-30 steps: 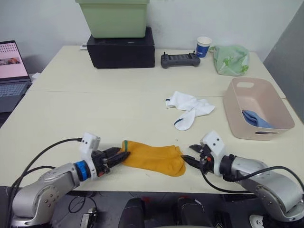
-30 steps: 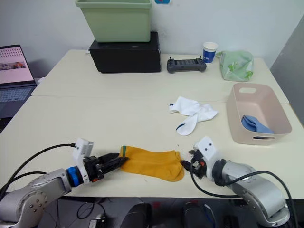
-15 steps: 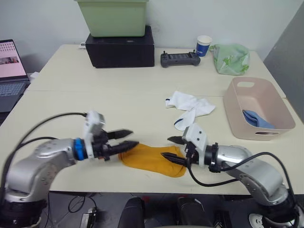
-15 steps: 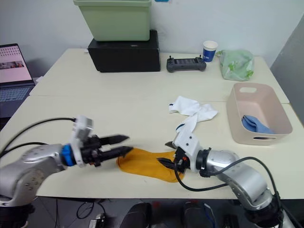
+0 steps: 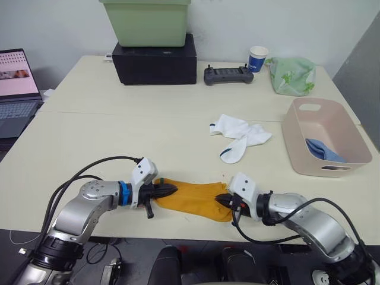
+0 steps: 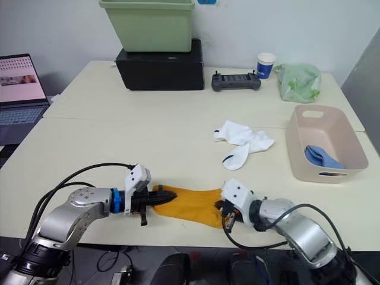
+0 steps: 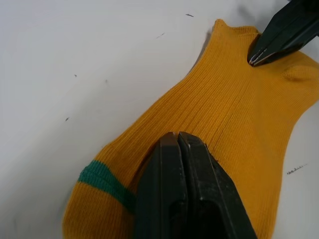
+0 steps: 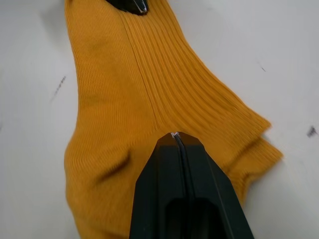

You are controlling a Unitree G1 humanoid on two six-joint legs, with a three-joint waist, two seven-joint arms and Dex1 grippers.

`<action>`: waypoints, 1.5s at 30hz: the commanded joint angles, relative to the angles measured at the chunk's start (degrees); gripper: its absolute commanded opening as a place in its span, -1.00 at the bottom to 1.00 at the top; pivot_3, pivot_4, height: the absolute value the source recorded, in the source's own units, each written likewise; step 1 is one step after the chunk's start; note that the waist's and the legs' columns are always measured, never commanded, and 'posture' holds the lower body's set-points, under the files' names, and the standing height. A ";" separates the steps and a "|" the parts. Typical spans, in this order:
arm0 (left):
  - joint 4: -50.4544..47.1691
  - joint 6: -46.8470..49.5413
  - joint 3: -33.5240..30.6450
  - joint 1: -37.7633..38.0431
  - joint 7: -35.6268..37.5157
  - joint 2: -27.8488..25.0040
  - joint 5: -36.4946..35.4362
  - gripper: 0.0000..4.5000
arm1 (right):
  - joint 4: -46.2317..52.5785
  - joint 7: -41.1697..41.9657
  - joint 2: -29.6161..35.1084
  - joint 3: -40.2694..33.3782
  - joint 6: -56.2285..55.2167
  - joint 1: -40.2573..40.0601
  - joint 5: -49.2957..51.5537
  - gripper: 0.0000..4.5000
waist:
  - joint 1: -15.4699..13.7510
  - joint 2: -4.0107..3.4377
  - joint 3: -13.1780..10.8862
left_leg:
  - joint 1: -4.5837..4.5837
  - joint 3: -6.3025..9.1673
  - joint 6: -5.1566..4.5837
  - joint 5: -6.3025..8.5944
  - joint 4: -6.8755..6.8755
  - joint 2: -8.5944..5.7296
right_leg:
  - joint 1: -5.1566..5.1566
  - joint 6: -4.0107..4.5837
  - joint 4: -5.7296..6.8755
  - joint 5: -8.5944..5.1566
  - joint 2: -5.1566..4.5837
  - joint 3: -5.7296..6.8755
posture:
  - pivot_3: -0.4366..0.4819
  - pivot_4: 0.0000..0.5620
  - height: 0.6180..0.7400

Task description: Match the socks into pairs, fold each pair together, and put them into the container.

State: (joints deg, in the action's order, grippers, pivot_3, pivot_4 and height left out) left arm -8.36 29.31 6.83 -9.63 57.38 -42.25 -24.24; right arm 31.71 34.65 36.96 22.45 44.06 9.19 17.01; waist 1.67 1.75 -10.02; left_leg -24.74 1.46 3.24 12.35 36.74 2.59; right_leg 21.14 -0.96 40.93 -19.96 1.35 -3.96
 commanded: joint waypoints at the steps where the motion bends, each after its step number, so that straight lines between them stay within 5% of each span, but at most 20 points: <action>1: 1.59 -0.61 1.25 1.77 -1.10 0.48 2.77 -0.98 | -0.78 0.64 2.54 -2.74 0.68 -2.20 -0.80 -0.99 | -0.01 -0.02 0.09 | 0.00 0.00 0.00 0.00 0.00 -0.01 | -0.02 0.00 0.00 0.00 -0.01 0.01 | -0.05 -0.47 0.92; 8: -4.47 -0.28 -4.39 -1.19 7.17 -1.39 -6.43 -0.98 | 2.36 2.80 -2.17 -6.25 -3.57 2.69 2.71 -0.99 | 0.32 0.03 -0.02 | 0.00 0.02 0.00 0.00 0.01 0.06 | 0.03 -0.01 0.05 0.00 0.06 0.04 | -0.05 -0.47 0.92; 16: 6.32 -6.42 2.93 -2.35 5.79 0.21 5.01 -0.98 | -8.14 -0.93 -7.76 2.58 -1.82 6.82 -5.99 -0.99 | 0.15 0.02 -0.02 | -0.03 0.01 0.00 0.00 0.00 0.08 | 0.11 0.02 0.07 0.01 0.20 0.01 | -0.05 -0.47 0.92; 23: 6.28 -8.82 1.65 -0.36 7.64 0.08 3.88 -0.98 | -3.76 1.73 -0.79 -2.82 -3.59 -0.87 -4.79 -0.99 | 0.14 -0.06 0.21 | 0.08 0.01 0.00 0.00 0.00 0.04 | -0.06 0.01 0.05 0.00 0.05 0.02 | -0.05 -0.47 0.92; 31: 3.12 -6.44 -0.64 -5.71 8.05 1.79 0.62 -0.98 | 4.67 -0.25 -5.81 -17.13 -0.45 -4.03 6.60 -0.99 | 0.19 -0.10 0.08 | 0.00 0.02 0.00 0.00 0.01 0.09 | 0.04 0.01 0.12 0.00 0.20 0.04 | -0.05 -0.47 0.92; 34: 6.80 -9.14 2.01 -5.29 9.22 1.37 4.49 -1.00 | 5.16 -1.08 -5.79 -21.48 3.63 -6.14 9.78 -0.74 | 0.12 -0.09 0.10 | -0.01 -0.01 0.00 0.00 0.04 0.06 | -0.01 0.01 0.06 0.00 0.36 0.04 | -0.05 -0.47 0.92; 43: 7.49 -11.26 2.65 -2.98 10.15 2.00 5.99 -1.00 | 8.72 -5.72 -7.74 -14.61 11.42 -10.74 11.02 0.70 | 0.26 -0.15 0.11 | 0.03 0.00 -0.01 0.00 0.01 0.12 | 0.03 0.00 0.14 -0.01 0.40 0.01 | -0.05 -0.47 0.92; 45: 7.50 -11.30 2.31 -2.97 10.02 2.02 5.88 -1.00 | 7.98 -7.56 -8.78 -11.81 12.73 -11.01 10.31 0.70 | 0.29 -0.14 0.13 | 0.03 0.00 -0.01 0.00 0.01 0.12 | 0.04 -0.01 0.13 -0.02 0.41 -0.02 | -0.05 -0.47 0.92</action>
State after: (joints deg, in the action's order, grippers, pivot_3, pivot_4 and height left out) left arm -0.19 18.13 8.61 -13.40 66.96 -40.34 -18.80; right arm 38.61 28.08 28.51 8.68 55.62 -1.53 27.63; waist 1.96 1.61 -9.89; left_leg -24.70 1.47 3.23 12.36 36.75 2.71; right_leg 21.18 -0.97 41.05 -19.98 1.77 -4.00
